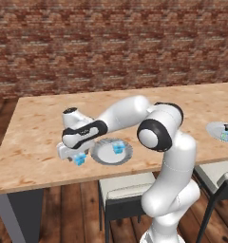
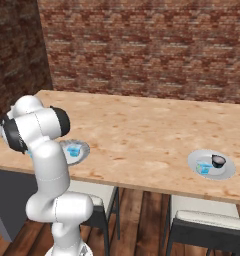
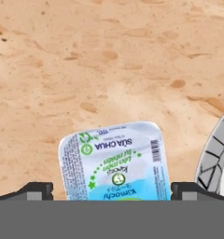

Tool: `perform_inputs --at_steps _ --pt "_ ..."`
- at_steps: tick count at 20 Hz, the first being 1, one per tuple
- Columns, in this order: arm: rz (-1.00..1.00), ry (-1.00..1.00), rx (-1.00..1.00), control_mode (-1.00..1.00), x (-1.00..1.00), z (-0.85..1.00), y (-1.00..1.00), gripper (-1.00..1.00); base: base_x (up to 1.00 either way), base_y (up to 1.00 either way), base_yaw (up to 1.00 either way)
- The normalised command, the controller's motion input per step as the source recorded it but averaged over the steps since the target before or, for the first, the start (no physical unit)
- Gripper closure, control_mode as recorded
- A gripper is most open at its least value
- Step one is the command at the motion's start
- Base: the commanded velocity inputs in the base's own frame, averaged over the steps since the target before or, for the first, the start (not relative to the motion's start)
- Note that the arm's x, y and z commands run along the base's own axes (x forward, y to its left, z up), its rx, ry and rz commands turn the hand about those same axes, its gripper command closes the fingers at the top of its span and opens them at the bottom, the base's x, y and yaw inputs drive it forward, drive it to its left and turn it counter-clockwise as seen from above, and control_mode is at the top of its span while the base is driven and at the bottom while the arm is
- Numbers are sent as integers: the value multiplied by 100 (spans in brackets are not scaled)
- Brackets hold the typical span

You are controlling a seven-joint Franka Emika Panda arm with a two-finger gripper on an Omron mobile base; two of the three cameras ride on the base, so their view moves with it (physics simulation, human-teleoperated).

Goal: Place two yogurt containers on each plate.

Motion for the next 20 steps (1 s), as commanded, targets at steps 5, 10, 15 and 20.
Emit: perform_inputs --at_steps 5,10,15,20 --pt "0 -1 0 -100 0 -7 -1 -100 0 0 0" --pt "0 0 -2 -100 0 -17 0 -100 0 0 0" --pt "0 0 -2 -100 0 -14 0 -100 0 0 0" --pt "0 0 0 -100 0 -1 0 100 0 0 0"
